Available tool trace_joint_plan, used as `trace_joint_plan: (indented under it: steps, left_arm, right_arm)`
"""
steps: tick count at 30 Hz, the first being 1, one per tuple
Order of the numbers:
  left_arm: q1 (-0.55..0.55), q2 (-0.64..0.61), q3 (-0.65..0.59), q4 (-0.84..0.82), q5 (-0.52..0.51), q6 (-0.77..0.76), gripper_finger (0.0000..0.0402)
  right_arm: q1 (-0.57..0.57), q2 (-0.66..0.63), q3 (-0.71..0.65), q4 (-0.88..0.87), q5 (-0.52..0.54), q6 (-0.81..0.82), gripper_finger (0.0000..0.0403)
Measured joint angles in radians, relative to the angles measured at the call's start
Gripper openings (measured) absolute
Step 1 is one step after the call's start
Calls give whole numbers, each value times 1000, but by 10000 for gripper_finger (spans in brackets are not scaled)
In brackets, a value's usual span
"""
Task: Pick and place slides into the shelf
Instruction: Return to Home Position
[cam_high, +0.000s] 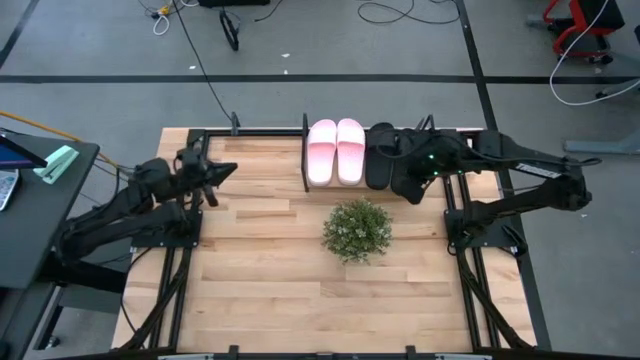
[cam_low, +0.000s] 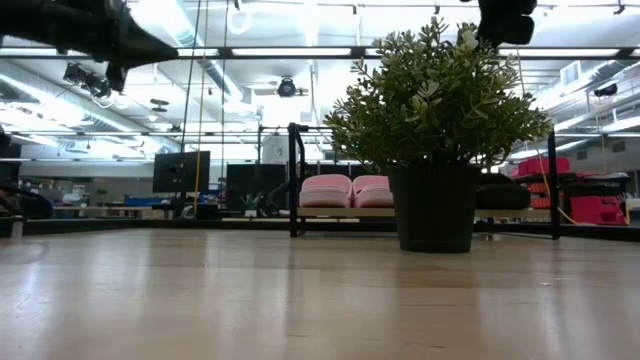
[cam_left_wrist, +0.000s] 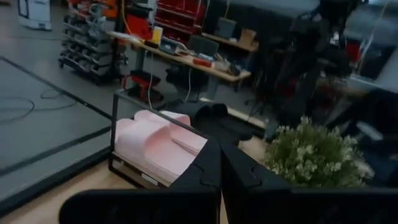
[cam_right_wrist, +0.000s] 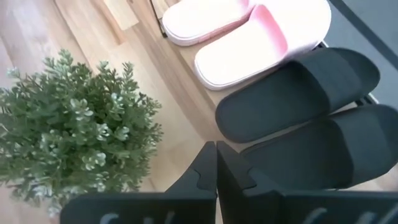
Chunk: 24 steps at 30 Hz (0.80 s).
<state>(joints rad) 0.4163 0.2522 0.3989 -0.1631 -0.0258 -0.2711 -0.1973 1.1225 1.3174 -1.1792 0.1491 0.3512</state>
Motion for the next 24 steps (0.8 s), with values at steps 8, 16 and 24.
trace_joint_plan:
  steps: [8, 16, 24]
  left_arm:
    - [-29, -169, -81, -8, -8, -116, 0]
    - [-129, -196, -105, -5, -109, -140, 0]
    - [-217, -196, -135, 20, -159, -138, 0]
  right_arm:
    - [0, 19, 0, 0, -10, 69, 0]
    - [0, 42, 0, -1, -26, 77, 0]
    - [-1, 42, 0, -1, -27, 98, 0]
